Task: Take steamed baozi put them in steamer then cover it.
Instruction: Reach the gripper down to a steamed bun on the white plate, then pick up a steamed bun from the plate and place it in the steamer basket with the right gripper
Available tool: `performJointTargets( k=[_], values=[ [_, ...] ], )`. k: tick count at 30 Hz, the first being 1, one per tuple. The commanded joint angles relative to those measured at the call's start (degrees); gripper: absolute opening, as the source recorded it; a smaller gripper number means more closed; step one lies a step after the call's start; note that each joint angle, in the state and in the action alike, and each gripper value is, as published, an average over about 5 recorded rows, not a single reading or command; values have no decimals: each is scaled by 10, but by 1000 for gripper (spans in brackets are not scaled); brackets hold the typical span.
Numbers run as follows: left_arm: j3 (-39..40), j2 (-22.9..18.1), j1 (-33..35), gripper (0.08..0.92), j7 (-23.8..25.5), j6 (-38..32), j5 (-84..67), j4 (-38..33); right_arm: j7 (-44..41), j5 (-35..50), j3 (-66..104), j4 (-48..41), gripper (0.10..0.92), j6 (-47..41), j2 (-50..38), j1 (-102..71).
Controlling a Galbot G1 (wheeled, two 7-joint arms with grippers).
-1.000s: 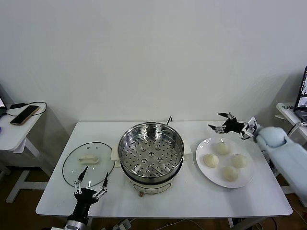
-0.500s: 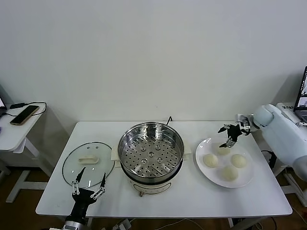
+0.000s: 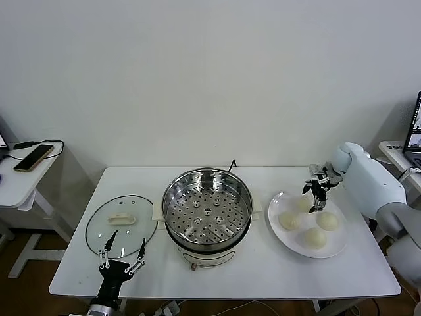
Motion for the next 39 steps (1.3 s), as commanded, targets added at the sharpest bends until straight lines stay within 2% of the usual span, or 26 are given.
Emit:
performJointTargets(
  k=[1,12,22,26,32,35,39],
  values=[
    [0,0,0,823,-1,-1,1,1,18,-39,6,-27,823,10,17,4],
    [-4,-1,-3,823,-3,2,0,-3,51,-36,10,-41,810,22,26,3],
    [-4,0,-3,823,-3,1,0,-4,39,-5,-23,7,652,30,4,14],
    [-3,1,-4,823,-3,1,0,-4,25,46,-56,94,641,44,-29,36],
    [0,4,-7,823,-3,2,0,-5,-2,126,-141,284,645,112,-68,132],
    [4,5,-9,823,-3,4,0,-5,-6,167,-197,354,645,140,-64,189],
    [8,5,-10,823,-4,5,0,-8,-12,189,-247,406,645,181,-33,256]
  ],
)
